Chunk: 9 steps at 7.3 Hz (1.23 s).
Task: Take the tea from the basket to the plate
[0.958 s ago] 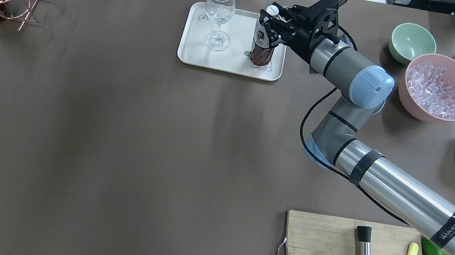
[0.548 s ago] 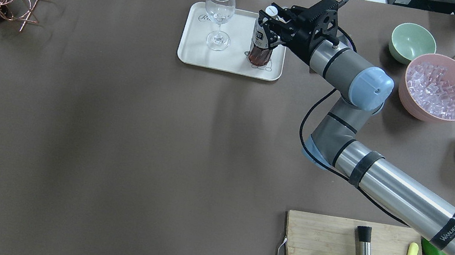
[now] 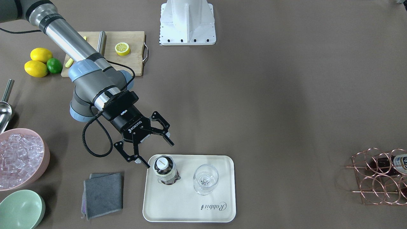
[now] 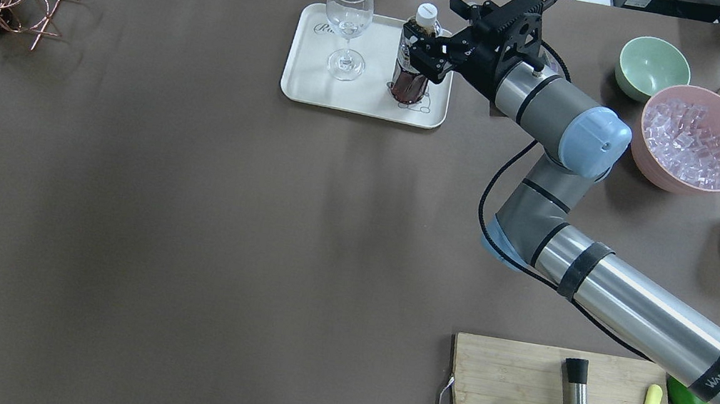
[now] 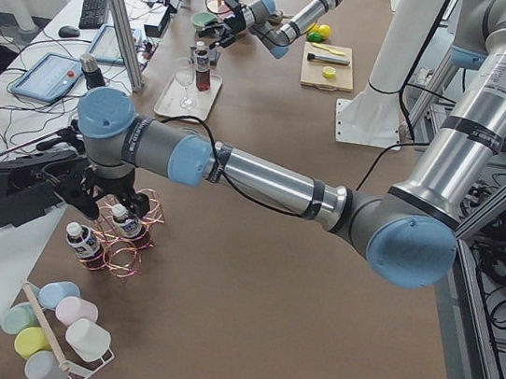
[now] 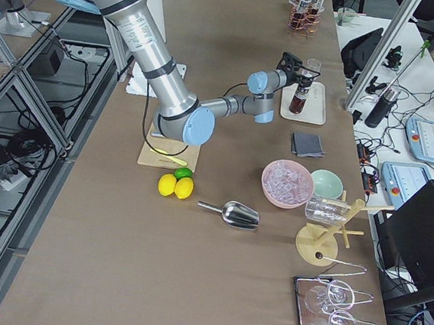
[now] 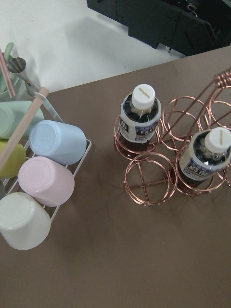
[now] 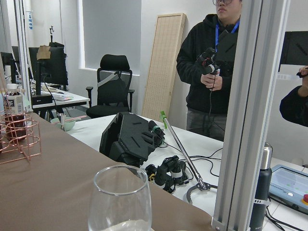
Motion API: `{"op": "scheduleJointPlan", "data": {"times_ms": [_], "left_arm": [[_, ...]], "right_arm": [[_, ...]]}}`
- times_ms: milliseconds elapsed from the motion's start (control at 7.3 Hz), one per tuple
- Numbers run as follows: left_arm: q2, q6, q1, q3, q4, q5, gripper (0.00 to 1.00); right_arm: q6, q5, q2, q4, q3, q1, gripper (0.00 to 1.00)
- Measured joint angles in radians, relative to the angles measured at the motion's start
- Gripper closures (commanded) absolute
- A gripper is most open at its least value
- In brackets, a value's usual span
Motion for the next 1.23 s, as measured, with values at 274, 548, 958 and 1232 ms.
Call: {"op": "scheduleJointPlan", "data": {"times_ms": [274, 548, 958, 1232], "left_arm": [[0.206, 0.381, -0.019, -0.265, 0.162, 0.008, 0.03], [0.374, 0.669, 0.003, -0.4, 0.176, 0.099, 0.03], [0.524, 0.907, 0.046, -0.408, 0.098, 0.119, 0.03], [0.538, 0.968, 0.136, -0.409, 0.077, 0.129, 0.02]], "right_arm": [[-0.001, 0.121, -0.004, -0.093, 0.057, 0.059, 0.0], [-0.004, 0.42, -0.023, -0.318, 0.15, 0.175, 0.0], [-0.003, 0.737, -0.057, -0.598, 0.217, 0.28, 0.0], [-0.004, 0.799, -0.106, -0.716, 0.244, 0.288, 0.0]]}}
